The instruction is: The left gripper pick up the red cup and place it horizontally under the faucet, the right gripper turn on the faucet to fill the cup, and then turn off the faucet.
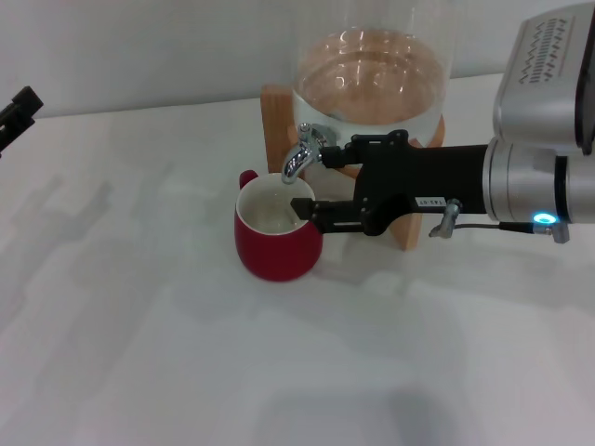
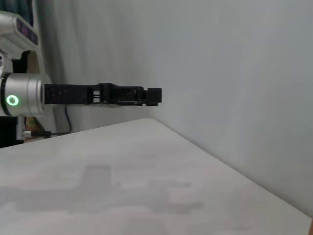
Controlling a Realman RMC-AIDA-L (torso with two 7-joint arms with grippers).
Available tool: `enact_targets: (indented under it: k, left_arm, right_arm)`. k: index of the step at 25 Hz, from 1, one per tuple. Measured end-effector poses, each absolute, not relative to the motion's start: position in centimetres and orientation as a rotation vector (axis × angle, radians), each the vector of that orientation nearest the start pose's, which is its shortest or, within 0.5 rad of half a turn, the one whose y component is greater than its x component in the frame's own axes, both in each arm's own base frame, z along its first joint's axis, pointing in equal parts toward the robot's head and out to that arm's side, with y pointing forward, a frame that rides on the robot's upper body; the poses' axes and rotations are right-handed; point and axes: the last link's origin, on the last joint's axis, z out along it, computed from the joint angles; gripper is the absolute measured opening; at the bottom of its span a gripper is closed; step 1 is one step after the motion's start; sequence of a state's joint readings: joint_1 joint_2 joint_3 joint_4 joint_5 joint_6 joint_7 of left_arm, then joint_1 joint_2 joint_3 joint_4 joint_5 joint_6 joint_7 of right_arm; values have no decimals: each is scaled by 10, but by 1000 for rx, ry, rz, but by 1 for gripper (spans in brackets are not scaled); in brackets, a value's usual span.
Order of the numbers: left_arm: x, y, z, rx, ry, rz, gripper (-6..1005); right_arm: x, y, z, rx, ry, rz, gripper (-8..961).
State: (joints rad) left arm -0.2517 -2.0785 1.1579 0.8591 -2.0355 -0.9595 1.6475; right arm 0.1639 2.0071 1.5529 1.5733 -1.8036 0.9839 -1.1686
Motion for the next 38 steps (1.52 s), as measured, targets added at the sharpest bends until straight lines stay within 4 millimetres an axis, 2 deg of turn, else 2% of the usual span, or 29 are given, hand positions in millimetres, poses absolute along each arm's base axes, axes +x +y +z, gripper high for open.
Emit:
enact_targets:
  k: [12,16,19,22,28,32,38]
  left_arm:
    - [-278,357,48,-1934,-917,-1023,874]
    - [-279,357,48,-1933,-917,-1023,875]
    - [-279,356,48,-1930,-918,-1023,875]
    - [-280,357,49,-1926,-917,-1022,875]
    - [-283,357,57,-1899,-894,-1027,875]
    - [-283,355,68,-1882,-847,-1034,874]
    - [-278,353,76,-1878,-806,-1035,874]
  right_arm:
    - [158,318,14,-2576,385,468,721]
    - [164,318,22,-2559,399,465,721]
    - [176,316,40,-2512,433,462,721]
    - [182,312,49,-2489,443,467,721]
    - [190,296,62,-2480,435,589,720]
    - [192,289,62,-2482,416,685,720]
    - [191,286,46,-2543,415,757,720]
